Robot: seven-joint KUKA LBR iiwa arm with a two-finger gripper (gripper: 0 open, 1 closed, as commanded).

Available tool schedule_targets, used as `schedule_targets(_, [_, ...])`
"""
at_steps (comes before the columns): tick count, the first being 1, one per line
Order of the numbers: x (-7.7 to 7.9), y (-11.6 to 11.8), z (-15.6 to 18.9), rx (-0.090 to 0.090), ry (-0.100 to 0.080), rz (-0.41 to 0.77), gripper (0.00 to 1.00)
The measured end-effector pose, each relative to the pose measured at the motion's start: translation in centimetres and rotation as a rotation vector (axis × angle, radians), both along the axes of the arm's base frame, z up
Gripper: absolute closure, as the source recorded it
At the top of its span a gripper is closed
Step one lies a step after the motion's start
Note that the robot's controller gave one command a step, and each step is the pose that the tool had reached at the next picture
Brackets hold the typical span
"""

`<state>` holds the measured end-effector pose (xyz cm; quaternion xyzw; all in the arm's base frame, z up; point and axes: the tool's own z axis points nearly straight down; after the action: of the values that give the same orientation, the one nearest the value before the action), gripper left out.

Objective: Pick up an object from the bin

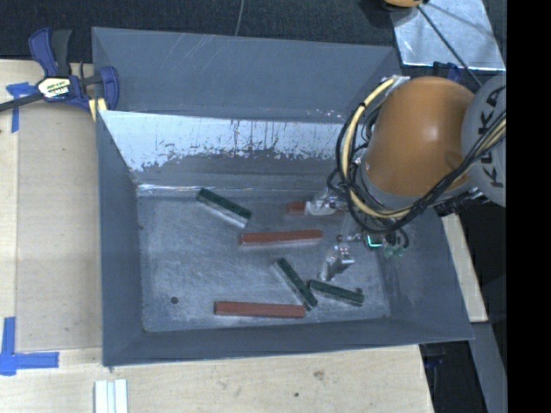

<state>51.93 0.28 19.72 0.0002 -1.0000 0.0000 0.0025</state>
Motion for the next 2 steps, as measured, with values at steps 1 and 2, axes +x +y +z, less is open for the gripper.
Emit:
schedule_targets(1, [0.2, 0.0, 0.4, 0.000, -0.008, 0.000, 0.00])
schedule_targets(2, [1.3, 0.2, -1.9, 0.000, -0.013, -0.092, 0.00])
